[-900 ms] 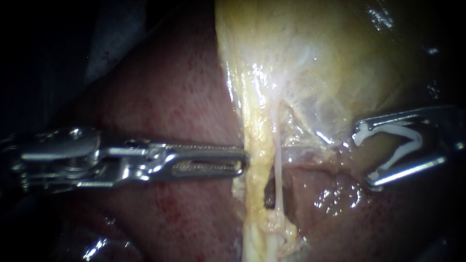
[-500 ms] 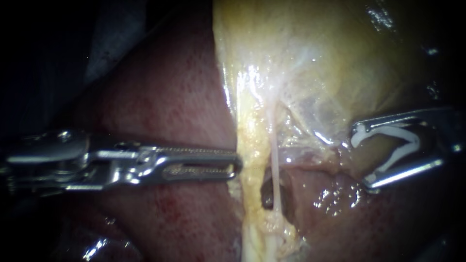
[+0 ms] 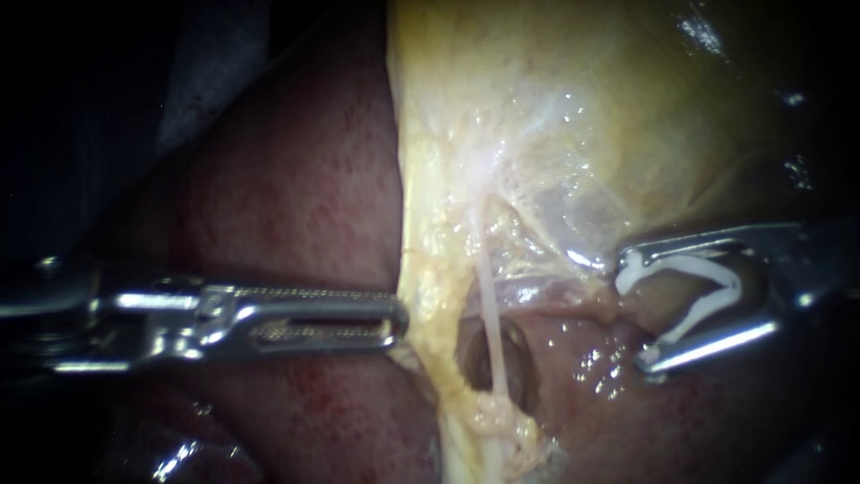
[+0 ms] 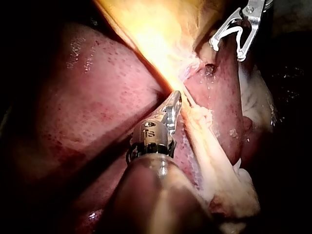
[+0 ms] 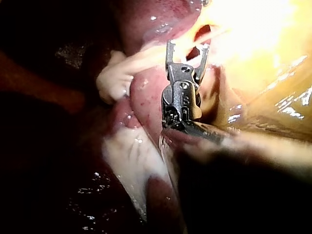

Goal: Clipping first clip left tube

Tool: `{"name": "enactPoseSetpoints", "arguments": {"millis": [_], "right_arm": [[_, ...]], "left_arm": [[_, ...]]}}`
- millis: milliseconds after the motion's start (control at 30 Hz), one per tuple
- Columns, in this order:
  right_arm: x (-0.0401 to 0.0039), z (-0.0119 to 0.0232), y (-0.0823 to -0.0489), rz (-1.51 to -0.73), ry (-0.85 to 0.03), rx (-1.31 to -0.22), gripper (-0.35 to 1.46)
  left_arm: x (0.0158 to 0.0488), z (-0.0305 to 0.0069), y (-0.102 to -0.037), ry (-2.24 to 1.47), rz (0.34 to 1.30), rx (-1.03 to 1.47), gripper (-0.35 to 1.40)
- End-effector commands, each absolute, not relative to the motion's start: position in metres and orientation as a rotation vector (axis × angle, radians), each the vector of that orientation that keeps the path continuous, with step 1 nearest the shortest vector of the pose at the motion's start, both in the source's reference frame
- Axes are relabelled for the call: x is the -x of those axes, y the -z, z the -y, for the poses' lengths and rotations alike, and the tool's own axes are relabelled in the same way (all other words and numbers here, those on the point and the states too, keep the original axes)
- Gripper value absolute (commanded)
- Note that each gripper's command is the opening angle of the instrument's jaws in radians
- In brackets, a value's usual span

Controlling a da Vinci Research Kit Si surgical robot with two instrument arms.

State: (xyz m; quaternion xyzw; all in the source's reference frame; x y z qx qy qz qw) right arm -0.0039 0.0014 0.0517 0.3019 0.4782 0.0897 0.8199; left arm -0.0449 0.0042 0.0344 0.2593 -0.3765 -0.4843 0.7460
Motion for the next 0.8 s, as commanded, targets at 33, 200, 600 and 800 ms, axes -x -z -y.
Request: {"name": "enactPoseSetpoints", "arguments": {"millis": [33,200,600,800], "right_arm": [[0.0037,-0.0011,-0.0519,-1.018,-0.188,-0.643,0.55],[0.0021,0.0005,-0.0530,-1.016,-0.167,-0.654,0.55],[-0.0026,0.0051,-0.0577,-1.002,-0.110,-0.696,0.54],[-0.0048,0.0062,-0.0597,-0.997,-0.086,-0.704,0.54]], "left_arm": [[0.0448,-0.0042,-0.0343,1.062,0.827,-0.564,-0.35],[0.0449,-0.0042,-0.0340,1.065,0.833,-0.565,-0.35],[0.0449,-0.0042,-0.0339,1.066,0.836,-0.565,-0.35],[0.0450,-0.0042,-0.0338,1.066,0.836,-0.565,-0.35]]}}
